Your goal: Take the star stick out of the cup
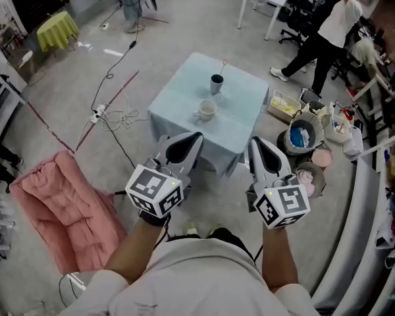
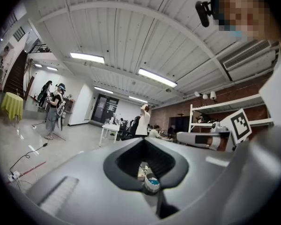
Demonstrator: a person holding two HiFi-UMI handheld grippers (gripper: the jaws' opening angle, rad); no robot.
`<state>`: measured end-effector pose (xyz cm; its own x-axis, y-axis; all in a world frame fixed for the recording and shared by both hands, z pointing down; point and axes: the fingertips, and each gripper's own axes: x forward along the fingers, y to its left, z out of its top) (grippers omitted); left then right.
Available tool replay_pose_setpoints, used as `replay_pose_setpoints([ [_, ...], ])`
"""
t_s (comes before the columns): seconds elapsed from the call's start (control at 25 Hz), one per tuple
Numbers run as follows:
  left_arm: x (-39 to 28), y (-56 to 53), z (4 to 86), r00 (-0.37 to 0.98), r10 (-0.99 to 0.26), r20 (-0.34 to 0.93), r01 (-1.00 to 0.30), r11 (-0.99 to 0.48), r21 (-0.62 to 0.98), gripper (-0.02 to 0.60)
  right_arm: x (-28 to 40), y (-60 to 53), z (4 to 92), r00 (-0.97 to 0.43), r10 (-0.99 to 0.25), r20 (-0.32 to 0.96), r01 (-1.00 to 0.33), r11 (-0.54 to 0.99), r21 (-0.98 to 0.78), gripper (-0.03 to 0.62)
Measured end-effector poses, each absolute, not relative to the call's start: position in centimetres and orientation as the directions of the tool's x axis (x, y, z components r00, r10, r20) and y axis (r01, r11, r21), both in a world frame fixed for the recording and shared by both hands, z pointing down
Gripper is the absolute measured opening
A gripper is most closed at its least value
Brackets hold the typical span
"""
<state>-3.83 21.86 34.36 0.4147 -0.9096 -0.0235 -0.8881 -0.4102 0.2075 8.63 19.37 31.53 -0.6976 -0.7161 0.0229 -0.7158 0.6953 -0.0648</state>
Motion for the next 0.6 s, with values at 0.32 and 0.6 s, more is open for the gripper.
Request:
replay_pose_setpoints([
  [0.32, -7.1, 20.7, 34.6, 0.388, -0.921, -0.013, -0.898, -0.382, 0.218, 0.006, 7.3, 17.7, 31.8, -0.684, -0.728, 0.043, -0.728, 0.678, -0.098, 0.011],
  [0.6, -8.5, 17.7, 36.5, 0.381, -0.924, 0.029, -0.902, -0.364, 0.230, 0.006, 5.3, 14.4, 33.4, -0.701, -0.712, 0.055, -0.712, 0.692, -0.120, 0.011],
])
